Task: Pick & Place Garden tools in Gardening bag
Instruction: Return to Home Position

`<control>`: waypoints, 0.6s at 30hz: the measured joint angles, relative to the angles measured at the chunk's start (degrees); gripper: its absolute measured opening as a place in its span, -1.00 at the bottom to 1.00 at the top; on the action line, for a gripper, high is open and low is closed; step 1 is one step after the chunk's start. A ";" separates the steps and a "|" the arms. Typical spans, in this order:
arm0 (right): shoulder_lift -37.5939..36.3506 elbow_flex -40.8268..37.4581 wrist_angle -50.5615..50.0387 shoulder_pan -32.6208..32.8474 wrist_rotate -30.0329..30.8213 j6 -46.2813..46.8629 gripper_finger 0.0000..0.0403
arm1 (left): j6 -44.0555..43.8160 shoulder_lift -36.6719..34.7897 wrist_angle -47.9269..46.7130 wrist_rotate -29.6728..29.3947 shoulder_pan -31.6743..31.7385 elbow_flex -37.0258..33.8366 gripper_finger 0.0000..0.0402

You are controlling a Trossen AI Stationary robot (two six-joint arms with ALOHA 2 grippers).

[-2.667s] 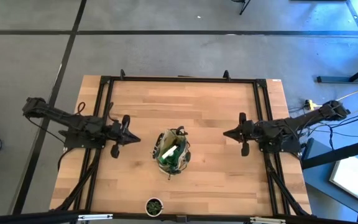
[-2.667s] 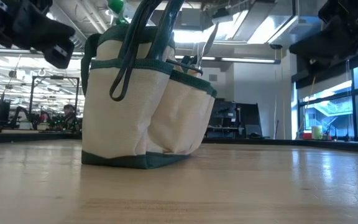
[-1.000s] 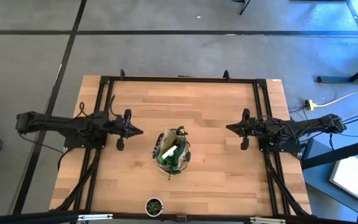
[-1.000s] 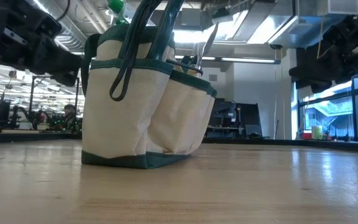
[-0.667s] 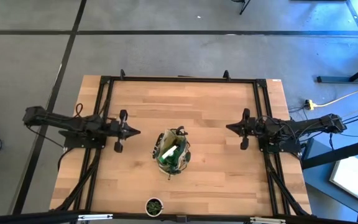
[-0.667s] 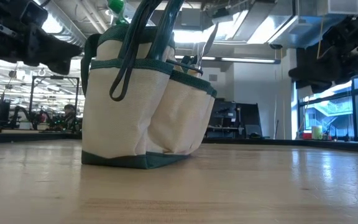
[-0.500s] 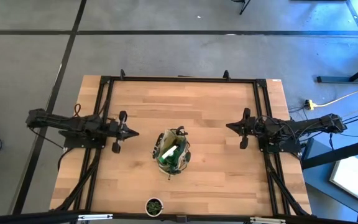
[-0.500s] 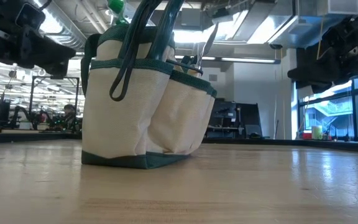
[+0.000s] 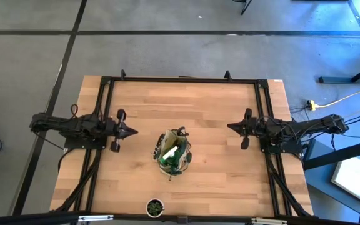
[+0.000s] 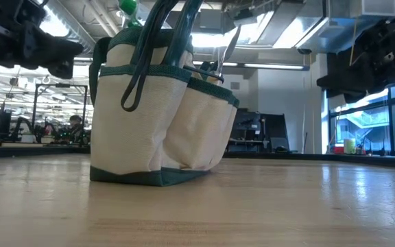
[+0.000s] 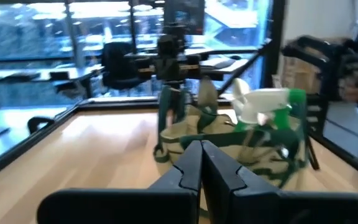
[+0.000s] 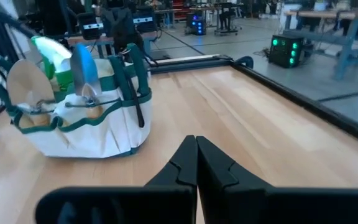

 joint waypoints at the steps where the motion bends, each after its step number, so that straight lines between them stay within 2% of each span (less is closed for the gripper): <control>1: 0.04 0.00 -0.01 0.00 0.09 1.33 -1.00 | -1.23 0.07 0.09 -0.62 0.21 0.00 -0.99; 9: 0.04 0.02 0.01 0.00 0.09 6.45 -1.00 | -7.90 1.32 0.07 -0.18 0.48 0.00 -0.99; 18: 0.02 0.02 0.03 0.00 0.26 8.23 -1.00 | -7.94 1.30 -0.02 0.51 0.48 0.00 -0.99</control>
